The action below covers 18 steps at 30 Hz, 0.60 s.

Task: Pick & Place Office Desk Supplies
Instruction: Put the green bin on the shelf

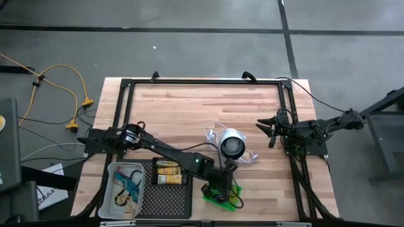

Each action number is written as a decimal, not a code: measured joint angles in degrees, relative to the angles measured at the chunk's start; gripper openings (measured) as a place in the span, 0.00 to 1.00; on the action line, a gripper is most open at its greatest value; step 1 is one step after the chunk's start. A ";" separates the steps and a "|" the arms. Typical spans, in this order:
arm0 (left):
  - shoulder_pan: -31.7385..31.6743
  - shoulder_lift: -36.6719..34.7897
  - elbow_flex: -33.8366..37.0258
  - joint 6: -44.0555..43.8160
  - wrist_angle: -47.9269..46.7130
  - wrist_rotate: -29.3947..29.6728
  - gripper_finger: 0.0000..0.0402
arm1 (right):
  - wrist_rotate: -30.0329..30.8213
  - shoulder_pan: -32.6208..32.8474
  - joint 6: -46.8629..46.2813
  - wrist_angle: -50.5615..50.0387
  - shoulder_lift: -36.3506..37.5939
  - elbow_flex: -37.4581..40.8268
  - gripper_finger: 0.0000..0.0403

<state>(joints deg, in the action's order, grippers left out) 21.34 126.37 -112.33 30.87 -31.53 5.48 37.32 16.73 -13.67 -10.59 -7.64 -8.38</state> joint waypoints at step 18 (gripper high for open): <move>0.70 0.00 0.00 -15.82 -3.54 2.13 0.17 | 0.00 0.01 0.01 -0.01 0.00 0.00 0.23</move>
<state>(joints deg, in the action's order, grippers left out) 22.04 126.37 -112.33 15.05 -35.06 7.61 37.32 16.74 -13.66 -10.60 -7.64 -8.38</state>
